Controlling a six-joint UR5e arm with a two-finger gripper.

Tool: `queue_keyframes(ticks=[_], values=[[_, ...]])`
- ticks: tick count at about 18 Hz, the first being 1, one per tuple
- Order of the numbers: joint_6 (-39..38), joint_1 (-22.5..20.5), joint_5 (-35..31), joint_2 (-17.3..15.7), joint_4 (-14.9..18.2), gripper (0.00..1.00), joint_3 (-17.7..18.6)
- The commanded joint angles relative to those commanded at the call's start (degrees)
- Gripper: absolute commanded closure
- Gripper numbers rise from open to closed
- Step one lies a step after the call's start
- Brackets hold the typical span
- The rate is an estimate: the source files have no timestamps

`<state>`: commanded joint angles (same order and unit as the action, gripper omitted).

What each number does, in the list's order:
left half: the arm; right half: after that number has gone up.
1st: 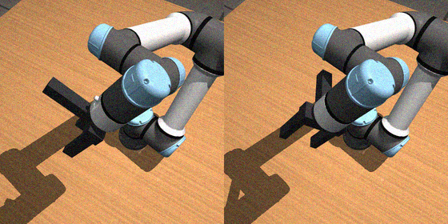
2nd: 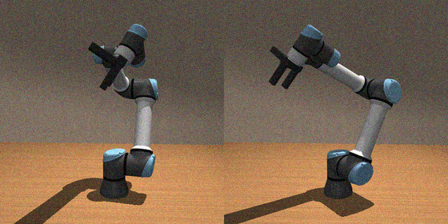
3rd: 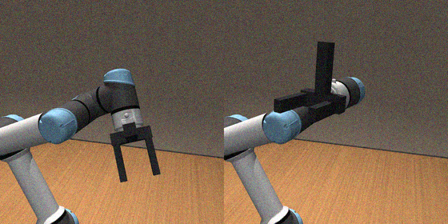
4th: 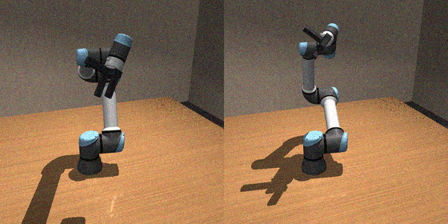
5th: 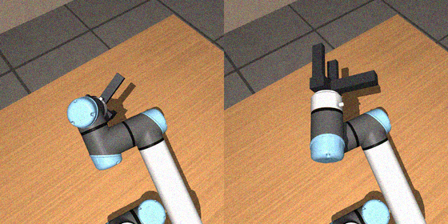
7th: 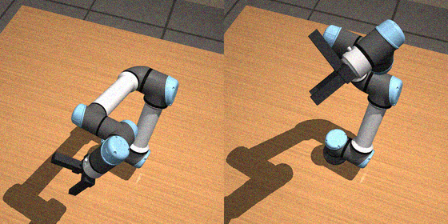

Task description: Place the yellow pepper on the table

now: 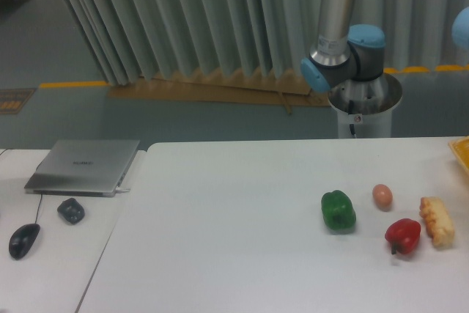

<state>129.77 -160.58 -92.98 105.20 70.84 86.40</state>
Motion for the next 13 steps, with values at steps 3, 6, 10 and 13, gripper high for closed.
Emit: queue_keyframes(ticks=[3, 6, 10, 13], values=[[12.4, -0.3, -1.1, 1.1, 0.0, 0.0, -0.5], [18.7, -0.3, -1.1, 3.1, -0.3, 0.0, -1.1], [30.8, -1.6, -1.5, 6.8, -3.6, 0.0, -1.6], [40.2, -3.7, -2.1, 9.2, -6.6, 0.0, -1.9]])
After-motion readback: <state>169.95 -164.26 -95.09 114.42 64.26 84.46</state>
